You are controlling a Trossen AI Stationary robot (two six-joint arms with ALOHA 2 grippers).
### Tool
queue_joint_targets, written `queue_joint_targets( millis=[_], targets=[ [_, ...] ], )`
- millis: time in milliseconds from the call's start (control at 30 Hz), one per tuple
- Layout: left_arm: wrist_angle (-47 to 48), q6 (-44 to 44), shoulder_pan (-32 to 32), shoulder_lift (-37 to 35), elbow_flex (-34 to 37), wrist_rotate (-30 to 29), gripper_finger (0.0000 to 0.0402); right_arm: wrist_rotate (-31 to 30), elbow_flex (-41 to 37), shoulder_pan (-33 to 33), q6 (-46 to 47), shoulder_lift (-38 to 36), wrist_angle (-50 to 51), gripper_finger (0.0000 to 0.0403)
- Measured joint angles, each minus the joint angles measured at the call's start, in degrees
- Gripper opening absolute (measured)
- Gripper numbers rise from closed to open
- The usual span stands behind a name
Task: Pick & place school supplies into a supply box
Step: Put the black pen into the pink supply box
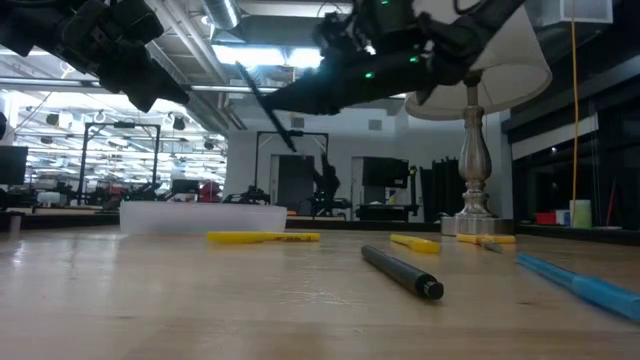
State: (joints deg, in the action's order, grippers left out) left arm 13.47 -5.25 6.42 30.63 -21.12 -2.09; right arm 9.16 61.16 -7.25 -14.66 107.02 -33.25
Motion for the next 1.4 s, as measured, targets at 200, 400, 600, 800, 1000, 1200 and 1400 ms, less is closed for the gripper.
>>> queue_joint_targets(
  millis=[200, 400, 600, 800, 1000, 1200, 1400],
  targets=[
    [0.0, 0.0, 0.0, 0.0, 0.0, 0.0, 0.0006, 0.0, 5.9, 0.1, -0.9, 3.7, 6.0, 0.0023],
    [-0.5, 1.3, 0.0, 0.0, 0.0, -0.4, 0.0006, 0.5, 7.2, 0.4, -1.0, 3.8, 7.0, 0.0023],
    [-7.9, 4.8, 0.0, 0.0, 0.0, -1.7, 0.0007, 0.5, 7.2, 1.1, -1.0, 3.8, 6.5, 0.0023],
    [-11.6, 4.5, 0.0, 1.9, 0.0, -1.6, 0.0036, 0.6, 7.2, 1.1, -1.1, 3.8, 2.0, 0.0023],
    [-14.7, 5.5, 0.0, 5.9, 0.0, -1.3, 0.0092, 2.5, 7.2, 1.1, -1.0, 3.8, -2.2, 0.0023],
    [-23.0, 6.7, 0.0, 11.0, 0.0, -1.3, 0.0142, 3.0, 7.2, 1.1, -0.9, 3.8, -4.4, 0.0023],
    [-28.0, 7.1, 0.0, 14.2, 0.0, 0.8, 0.017, 3.0, 7.2, 1.1, -0.9, 3.8, -4.8, 0.0023]
  ],
)
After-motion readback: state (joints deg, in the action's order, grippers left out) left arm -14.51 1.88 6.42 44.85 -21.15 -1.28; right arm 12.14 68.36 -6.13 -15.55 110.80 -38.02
